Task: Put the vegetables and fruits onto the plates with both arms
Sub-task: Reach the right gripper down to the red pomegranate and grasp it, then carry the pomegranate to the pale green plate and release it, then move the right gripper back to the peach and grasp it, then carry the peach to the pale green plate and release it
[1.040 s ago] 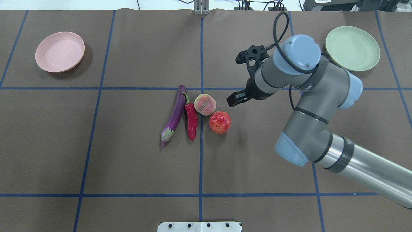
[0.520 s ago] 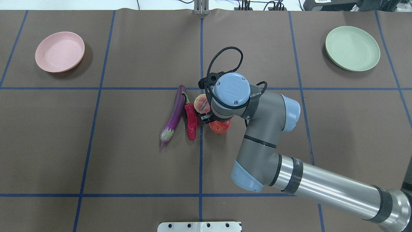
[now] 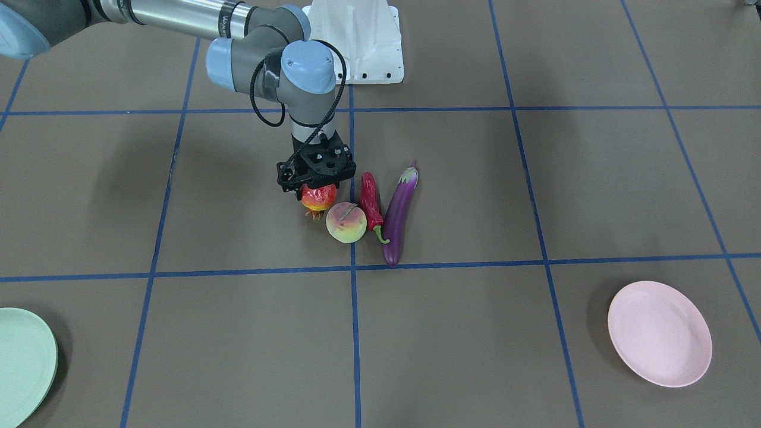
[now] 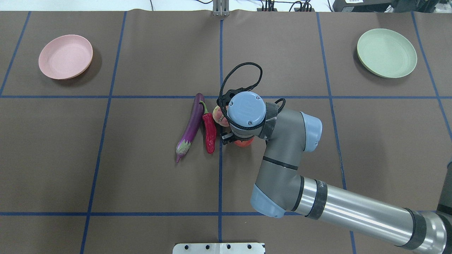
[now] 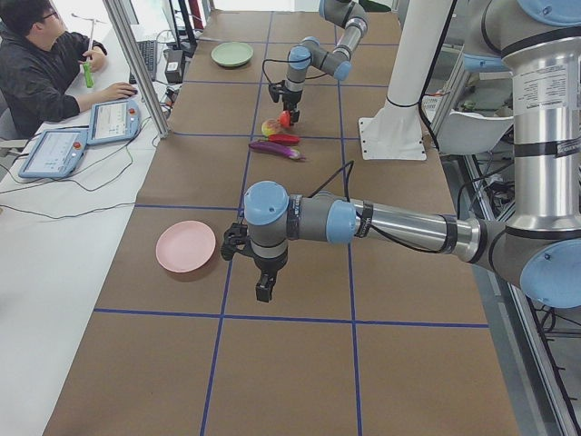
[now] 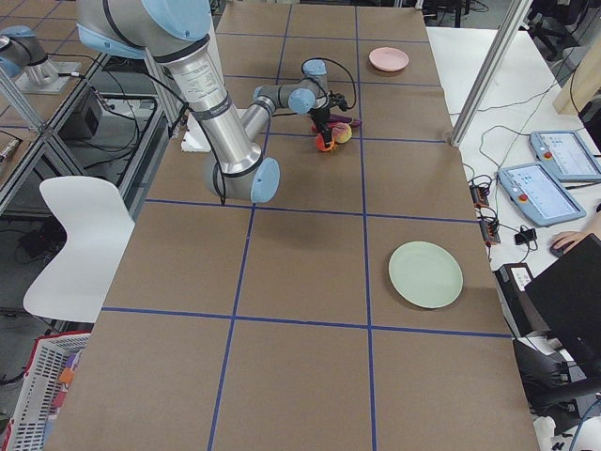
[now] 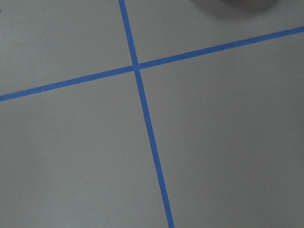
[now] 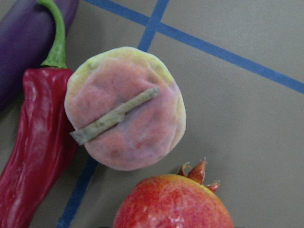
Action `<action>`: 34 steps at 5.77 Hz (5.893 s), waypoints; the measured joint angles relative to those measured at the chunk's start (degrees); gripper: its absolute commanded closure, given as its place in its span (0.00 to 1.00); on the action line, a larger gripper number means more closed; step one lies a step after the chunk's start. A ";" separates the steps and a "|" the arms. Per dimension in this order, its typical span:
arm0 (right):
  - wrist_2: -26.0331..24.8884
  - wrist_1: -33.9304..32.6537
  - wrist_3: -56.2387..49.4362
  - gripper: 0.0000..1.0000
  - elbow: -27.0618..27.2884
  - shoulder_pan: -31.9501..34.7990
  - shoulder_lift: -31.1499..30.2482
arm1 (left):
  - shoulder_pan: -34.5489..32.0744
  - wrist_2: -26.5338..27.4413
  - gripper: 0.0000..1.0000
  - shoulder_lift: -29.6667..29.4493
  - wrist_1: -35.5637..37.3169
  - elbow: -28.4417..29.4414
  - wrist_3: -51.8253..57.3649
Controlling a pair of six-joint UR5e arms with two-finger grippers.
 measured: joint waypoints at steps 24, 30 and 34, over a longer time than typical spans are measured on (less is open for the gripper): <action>-4.15 2.91 2.94 0.02 -11.60 2.48 10.08 | 1.34 0.00 0.00 0.24 0.00 0.23 0.04; 4.43 2.72 -1.85 1.00 -6.46 10.04 6.37 | 1.35 0.00 0.00 0.18 -0.09 -0.01 0.08; 26.20 3.12 -29.68 1.00 -6.30 39.19 -8.66 | 1.35 0.00 0.00 0.23 0.03 0.18 0.00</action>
